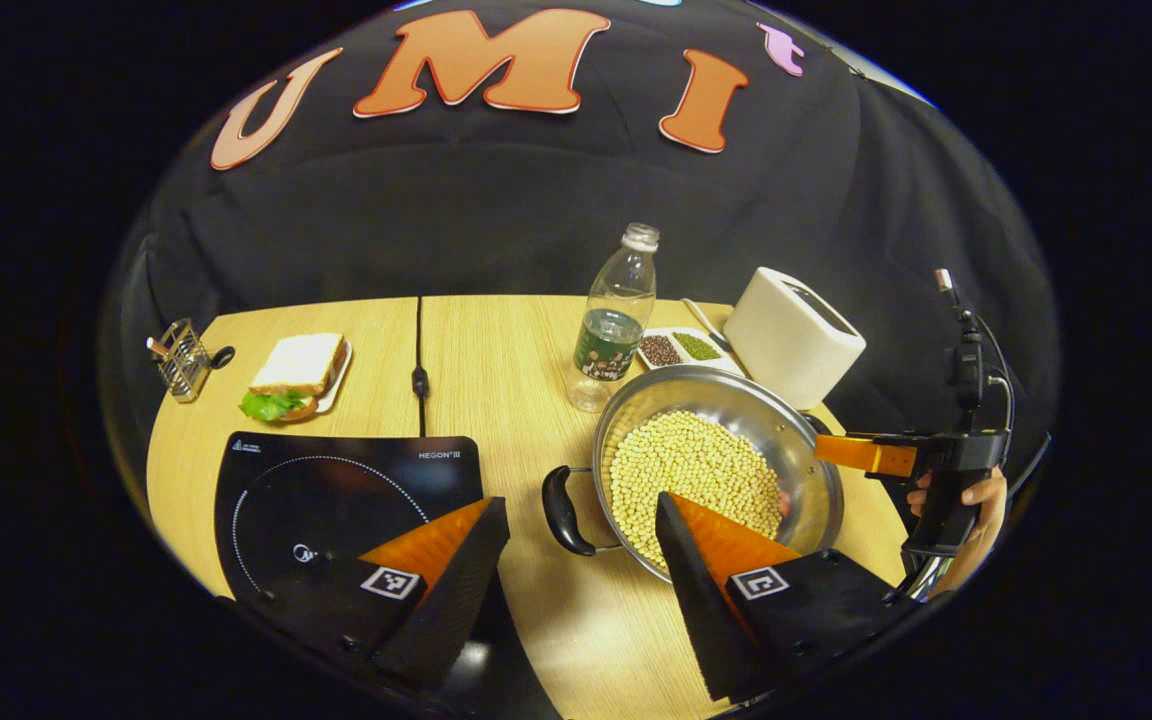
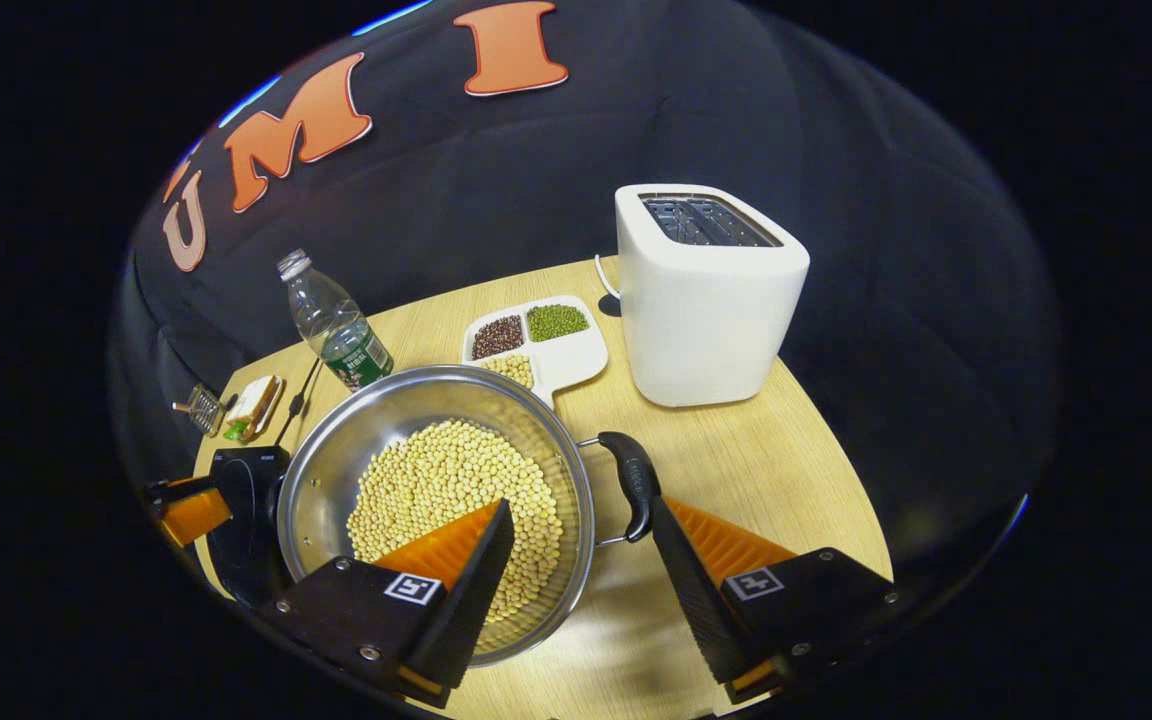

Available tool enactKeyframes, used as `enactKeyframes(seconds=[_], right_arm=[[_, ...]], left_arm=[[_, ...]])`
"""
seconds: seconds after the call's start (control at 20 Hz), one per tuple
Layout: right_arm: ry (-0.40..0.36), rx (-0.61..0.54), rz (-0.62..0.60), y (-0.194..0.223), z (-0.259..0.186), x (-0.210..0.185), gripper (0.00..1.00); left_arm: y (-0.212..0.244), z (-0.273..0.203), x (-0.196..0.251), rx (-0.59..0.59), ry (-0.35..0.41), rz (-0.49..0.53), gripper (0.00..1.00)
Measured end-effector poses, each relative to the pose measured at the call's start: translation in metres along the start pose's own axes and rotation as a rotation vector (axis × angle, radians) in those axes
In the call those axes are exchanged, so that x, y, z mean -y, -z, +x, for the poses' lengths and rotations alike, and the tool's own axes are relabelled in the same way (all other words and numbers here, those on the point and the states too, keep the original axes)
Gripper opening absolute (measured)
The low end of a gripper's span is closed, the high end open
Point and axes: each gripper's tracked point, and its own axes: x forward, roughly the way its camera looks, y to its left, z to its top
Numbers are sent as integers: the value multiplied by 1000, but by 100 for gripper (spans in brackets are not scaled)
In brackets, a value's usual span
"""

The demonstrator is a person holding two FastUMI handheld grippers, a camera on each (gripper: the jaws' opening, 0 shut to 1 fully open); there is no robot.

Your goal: First push the handle of the pot to place it horizontally, then grasp the pot with both hands and set it on the induction cooktop.

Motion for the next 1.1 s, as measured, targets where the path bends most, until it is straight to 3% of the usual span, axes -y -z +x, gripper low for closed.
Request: enactKeyframes(seconds=[0.35, 0.4, 0.65, 0.7, 0.75, 0.85, 0.9, 1.0, 1.1], right_arm=[[62, -3, -49, 2, 18, 10, 89], [68, -2, -59, 1, 22, 11, 89], [116, -6, -98, 4, 42, 24, 89], [118, -9, -108, 4, 45, 24, 89], [124, -9, -121, 5, 48, 26, 87], [115, -14, -129, 6, 51, 24, 83], [109, -17, -132, 7, 54, 21, 81], [114, -12, -145, 7, 55, 21, 74], [115, -14, -148, 7, 54, 21, 73]], left_arm=[[26, 62, -2, -64, -69, 17, 96], [29, 68, -8, -65, -102, 27, 89], [28, 87, -14, -27, -175, 17, 87], [26, 89, -17, -18, -191, 23, 80], [26, 91, -17, -17, -199, 29, 86], [28, 97, -13, -16, -205, 33, 80], [28, 102, -14, -11, -213, 35, 71], [25, 104, -15, 2, -231, 31, 73], [22, 106, -16, 18, -234, 35, 76]])
